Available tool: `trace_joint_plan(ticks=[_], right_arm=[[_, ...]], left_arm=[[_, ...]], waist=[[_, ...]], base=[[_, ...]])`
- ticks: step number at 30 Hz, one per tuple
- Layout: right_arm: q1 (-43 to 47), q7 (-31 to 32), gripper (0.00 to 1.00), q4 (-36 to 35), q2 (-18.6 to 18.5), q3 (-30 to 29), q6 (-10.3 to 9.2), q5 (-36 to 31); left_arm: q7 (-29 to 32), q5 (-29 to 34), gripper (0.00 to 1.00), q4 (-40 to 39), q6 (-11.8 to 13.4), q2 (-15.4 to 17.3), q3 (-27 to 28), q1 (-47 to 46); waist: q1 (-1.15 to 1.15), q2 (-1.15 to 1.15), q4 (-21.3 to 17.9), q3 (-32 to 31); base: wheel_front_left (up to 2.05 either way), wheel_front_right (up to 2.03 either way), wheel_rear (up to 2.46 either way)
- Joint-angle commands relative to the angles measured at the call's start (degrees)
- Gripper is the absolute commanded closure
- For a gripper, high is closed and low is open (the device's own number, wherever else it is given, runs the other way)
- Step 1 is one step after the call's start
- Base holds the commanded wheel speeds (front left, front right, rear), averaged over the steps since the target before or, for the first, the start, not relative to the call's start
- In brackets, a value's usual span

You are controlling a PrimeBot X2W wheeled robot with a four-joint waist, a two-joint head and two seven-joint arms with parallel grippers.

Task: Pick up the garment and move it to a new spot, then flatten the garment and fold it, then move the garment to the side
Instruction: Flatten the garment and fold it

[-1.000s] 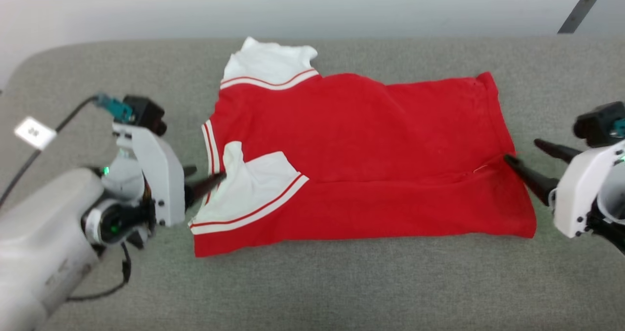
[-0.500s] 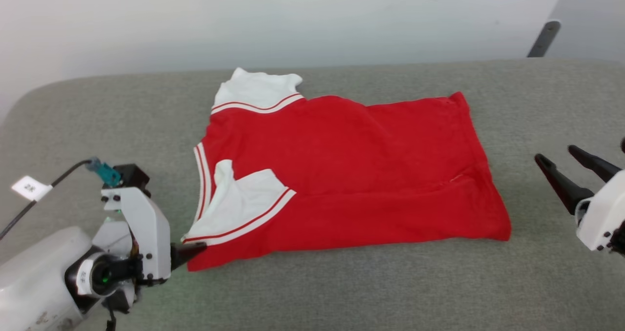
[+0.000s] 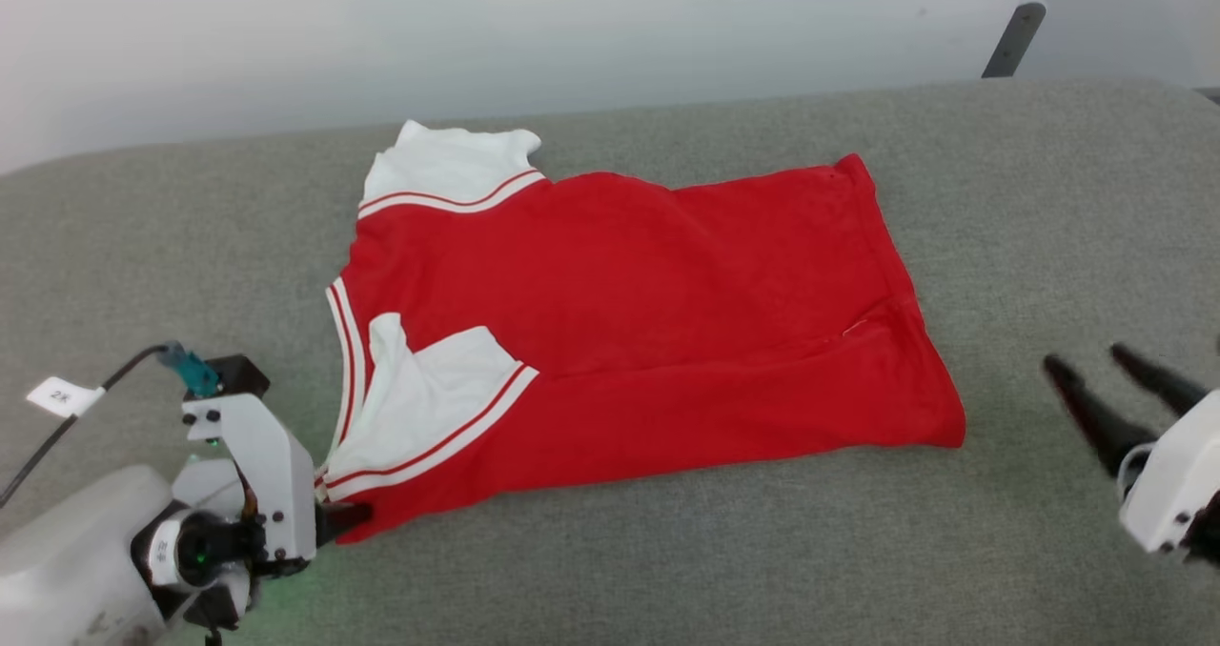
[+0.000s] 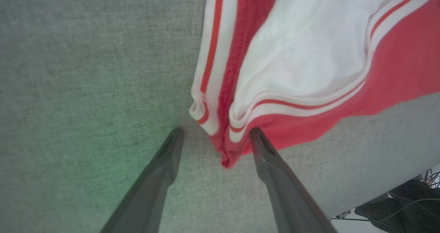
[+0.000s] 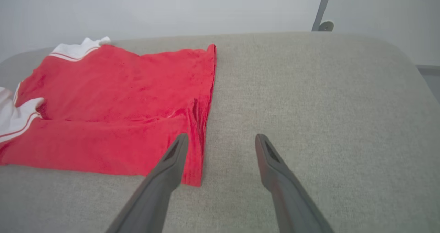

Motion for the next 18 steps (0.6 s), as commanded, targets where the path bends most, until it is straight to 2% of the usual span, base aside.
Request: trace_joint_plan(ticks=[1,2,3,4,5,9,14,18], right_arm=[[1.3,1.9,0.0,-1.1,1.1,-0.5,-0.05,-0.1],[1.8,3.4,0.0,-1.9,1.6,-0.9,-0.04,-0.1],[2.1,4.9,0.0,-2.4,2.2,-1.4,-0.04,-0.2],[2.1,4.9,0.0,-2.4,2.2,-1.4,-0.04,-0.2],[2.4,6.5,0.0,-2.9,2.8,-1.7,-0.04,-0.4],[2.0,11.7,0.0,-3.1,6.1,-3.1,-0.04,-1.4],[-1.1,15.3,0.0,-0.7,9.5,-4.2,-0.04,-4.1],[-4.1,17.0,0.0,3.2,10.5,-4.7,-0.04,-5.9]], left_arm=[[0.3,0.4,0.0,1.2,-0.7,-1.0,-0.4,0.1],[0.5,0.1,0.02,2.2,-1.0,-1.6,-0.3,-0.1],[0.3,0.5,0.92,2.8,-2.0,-2.1,-0.4,-0.4],[0.3,0.5,0.92,2.8,-2.0,-2.1,-0.4,-0.4],[-0.1,0.4,1.0,3.8,-2.4,-2.7,-0.1,-0.7],[0.1,0.8,1.0,6.5,-4.7,-4.7,-0.1,-1.8],[0.3,1.5,1.0,9.3,-6.3,-6.8,0.0,-3.6],[0.3,2.0,1.0,11.1,-7.1,-8.3,0.2,-5.0]], waist=[[0.0,0.0,-0.2,0.5],[0.0,0.0,-0.2,0.7],[0.0,0.0,-0.2,1.0],[0.0,0.0,-0.2,1.0],[0.0,0.0,-0.1,1.2],[0.0,0.0,0.2,2.3],[0.0,0.0,1.5,3.8],[0.0,0.0,2.7,5.2]], base=[[0.0,0.0,0.0],[0.0,0.0,0.0],[0.0,0.0,0.0],[0.0,0.0,0.0],[0.0,0.0,0.0],[0.0,0.0,0.0],[0.0,0.0,0.0],[0.0,0.0,0.0]])
